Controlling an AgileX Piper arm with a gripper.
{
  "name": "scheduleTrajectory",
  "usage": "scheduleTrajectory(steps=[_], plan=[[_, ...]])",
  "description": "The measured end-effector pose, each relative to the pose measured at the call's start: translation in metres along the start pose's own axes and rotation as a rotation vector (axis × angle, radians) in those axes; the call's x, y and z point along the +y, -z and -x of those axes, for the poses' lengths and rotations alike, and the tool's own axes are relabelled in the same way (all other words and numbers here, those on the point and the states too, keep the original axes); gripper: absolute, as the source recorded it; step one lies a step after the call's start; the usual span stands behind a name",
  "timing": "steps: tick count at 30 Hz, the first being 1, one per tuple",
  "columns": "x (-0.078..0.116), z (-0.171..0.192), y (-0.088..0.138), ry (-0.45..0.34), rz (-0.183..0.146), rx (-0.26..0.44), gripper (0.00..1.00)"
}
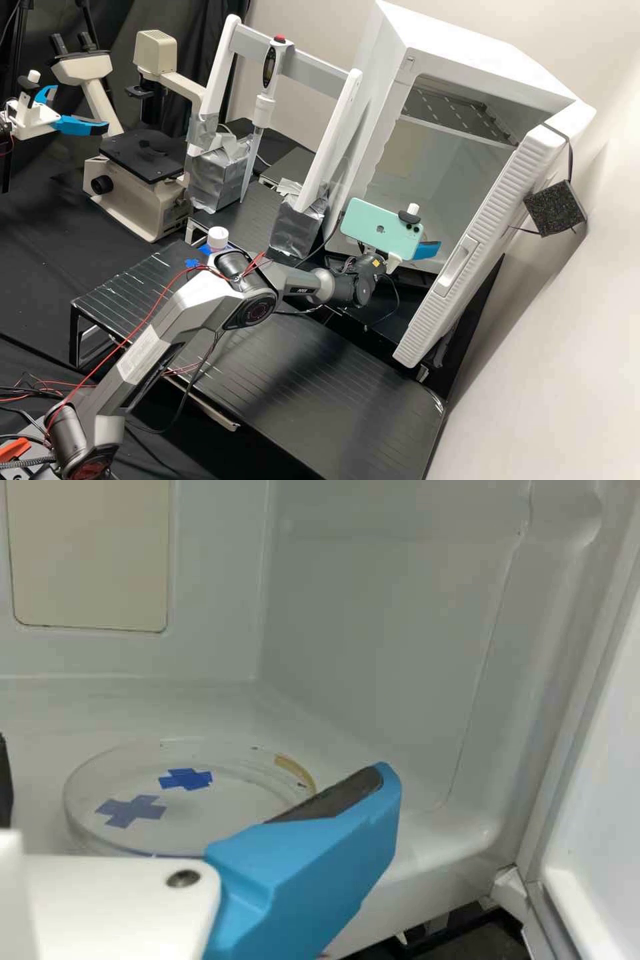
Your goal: Move the petri dish to the microscope
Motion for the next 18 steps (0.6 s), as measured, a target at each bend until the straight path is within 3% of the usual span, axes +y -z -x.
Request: scheduleTrajectory(steps=[18], plan=[[0.0026, -0.0005, -0.0002, -0.001, 0.01, -0.01, 0.0]])
